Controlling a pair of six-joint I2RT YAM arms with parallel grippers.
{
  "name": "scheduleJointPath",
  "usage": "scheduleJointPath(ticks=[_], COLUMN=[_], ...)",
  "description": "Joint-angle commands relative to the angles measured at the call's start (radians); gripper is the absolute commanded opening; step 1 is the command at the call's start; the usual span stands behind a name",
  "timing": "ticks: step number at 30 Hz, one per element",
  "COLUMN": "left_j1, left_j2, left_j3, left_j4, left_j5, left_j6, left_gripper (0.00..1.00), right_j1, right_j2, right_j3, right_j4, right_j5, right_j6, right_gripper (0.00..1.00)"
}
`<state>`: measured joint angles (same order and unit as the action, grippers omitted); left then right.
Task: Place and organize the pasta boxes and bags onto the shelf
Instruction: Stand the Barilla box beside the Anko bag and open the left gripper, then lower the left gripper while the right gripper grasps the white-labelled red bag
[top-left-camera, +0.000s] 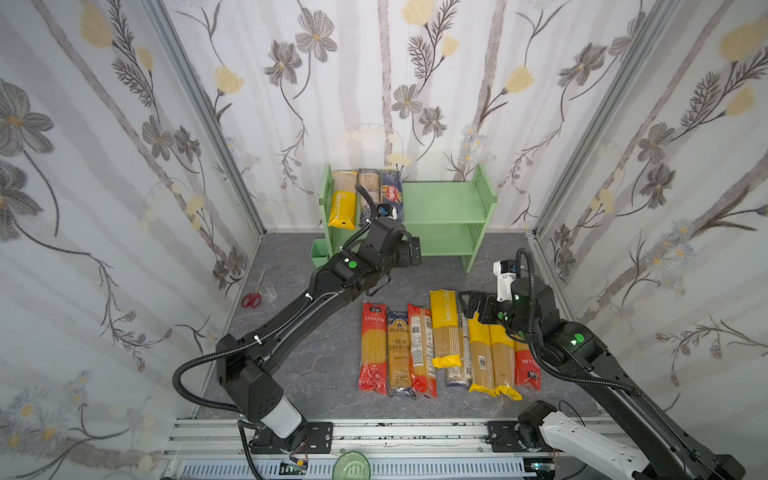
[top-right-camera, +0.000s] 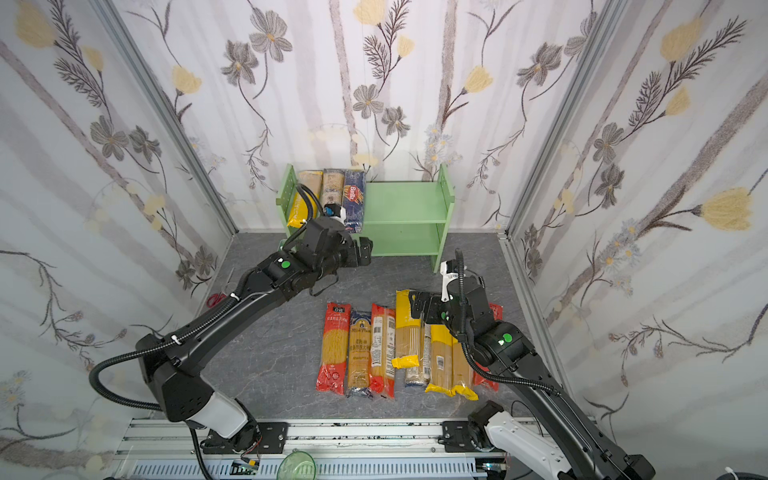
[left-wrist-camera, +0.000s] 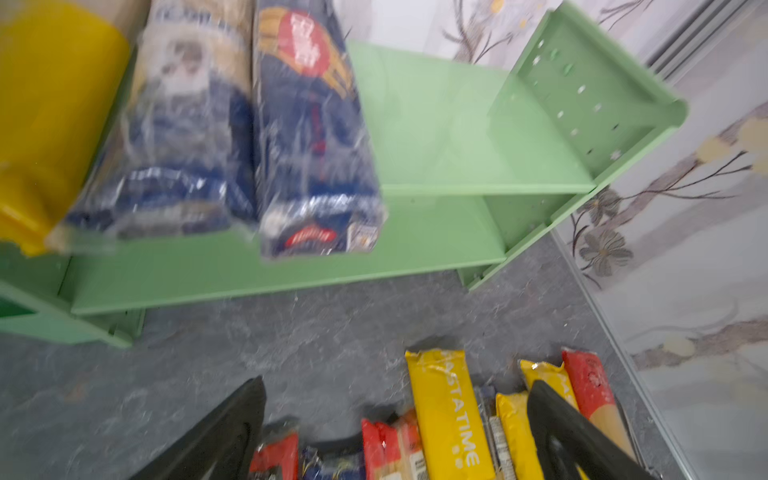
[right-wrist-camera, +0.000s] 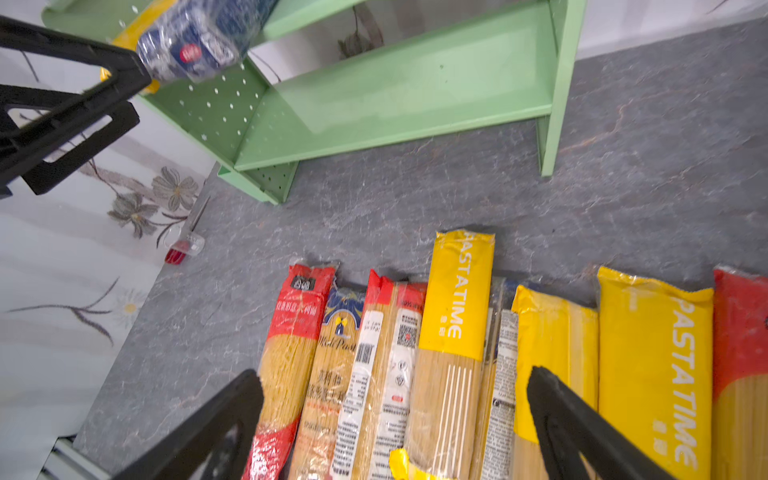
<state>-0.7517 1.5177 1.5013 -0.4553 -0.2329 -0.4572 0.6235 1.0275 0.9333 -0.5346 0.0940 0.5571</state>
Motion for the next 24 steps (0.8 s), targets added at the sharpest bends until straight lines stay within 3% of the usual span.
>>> scheduleJointPath(ticks=[1, 7, 13, 19, 24], left_j1=[-0.018, -0.045, -0.053, -0.088, -0.111], left_j2=[-0.121, -0.402, -0.655, -0.787, -0.836], left_j3=[-0.169, -0.516, -0.801, -0.982, -1.044], left_j4=[0.144, 0.186, 0.190, 0.191, 0.190], left_j5=[0.011, -0.040, -0.053, -0.050, -0.060], left_j6=[-0.097, -0.169, -0.278, -0.382, -0.419], left_gripper=[1.00, 1.00, 1.00, 1.00, 1.00], right_j1=[0.073, 0.249, 0.352, 0.415, 0.449], right_j2=[-0.013, -0.028, -0.044, -0.004, 0.040], right_j3=[-0.050, -0.160, -0.312, -0.397, -0.450], right_j4=[0.027, 0.034, 0.125, 0.229, 0.329], right_j5=[0.060, 0.111, 0.118, 0.093, 0.052], right_j6=[0.111, 0.259, 0.372, 0.422, 0.447], right_gripper=[1.00, 1.00, 1.00, 1.00, 1.00])
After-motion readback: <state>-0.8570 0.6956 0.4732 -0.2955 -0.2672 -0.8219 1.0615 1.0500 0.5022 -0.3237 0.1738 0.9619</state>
